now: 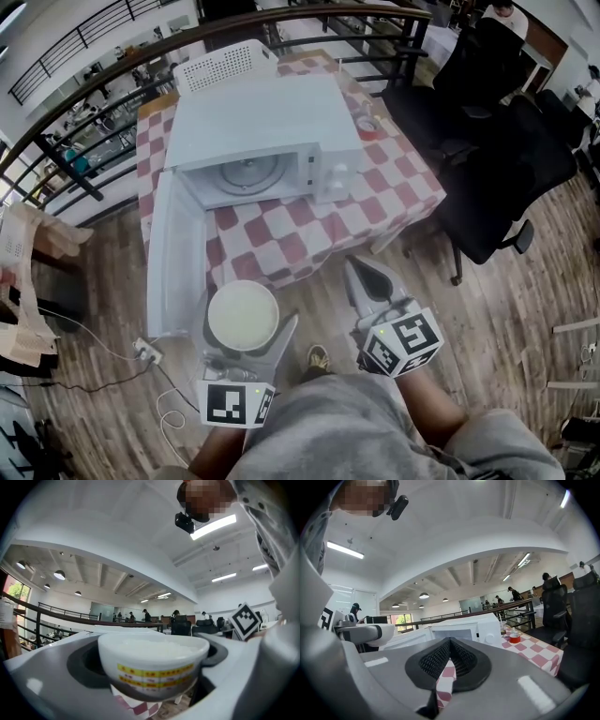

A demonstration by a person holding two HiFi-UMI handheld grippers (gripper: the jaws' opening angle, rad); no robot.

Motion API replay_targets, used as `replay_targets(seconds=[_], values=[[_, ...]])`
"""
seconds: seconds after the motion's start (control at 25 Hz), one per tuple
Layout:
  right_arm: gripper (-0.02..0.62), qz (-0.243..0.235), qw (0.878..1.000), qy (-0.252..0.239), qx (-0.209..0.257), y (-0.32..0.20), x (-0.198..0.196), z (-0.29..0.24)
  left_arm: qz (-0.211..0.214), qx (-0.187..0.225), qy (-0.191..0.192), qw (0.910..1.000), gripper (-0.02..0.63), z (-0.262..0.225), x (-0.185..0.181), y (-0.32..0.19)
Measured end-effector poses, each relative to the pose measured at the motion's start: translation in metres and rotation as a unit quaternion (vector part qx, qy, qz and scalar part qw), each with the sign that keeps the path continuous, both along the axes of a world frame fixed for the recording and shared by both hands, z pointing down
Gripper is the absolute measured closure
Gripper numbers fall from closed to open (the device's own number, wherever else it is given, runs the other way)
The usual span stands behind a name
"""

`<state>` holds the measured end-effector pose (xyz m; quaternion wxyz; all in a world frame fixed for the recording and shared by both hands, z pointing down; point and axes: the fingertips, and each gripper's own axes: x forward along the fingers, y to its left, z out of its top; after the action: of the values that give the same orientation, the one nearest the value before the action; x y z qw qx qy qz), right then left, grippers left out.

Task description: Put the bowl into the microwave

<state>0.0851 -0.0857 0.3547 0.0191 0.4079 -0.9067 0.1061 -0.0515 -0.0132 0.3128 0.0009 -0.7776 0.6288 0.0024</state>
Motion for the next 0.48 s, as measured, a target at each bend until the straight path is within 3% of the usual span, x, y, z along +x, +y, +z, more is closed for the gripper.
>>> replay_targets(seconds=[0.48], values=[[0.603,-0.016,1.000,-0.007,0.000,-0.024,0.005,0.003,-0.023,-0.008,-0.008,0.9997,0.066,0.004,0.005,-0.022]])
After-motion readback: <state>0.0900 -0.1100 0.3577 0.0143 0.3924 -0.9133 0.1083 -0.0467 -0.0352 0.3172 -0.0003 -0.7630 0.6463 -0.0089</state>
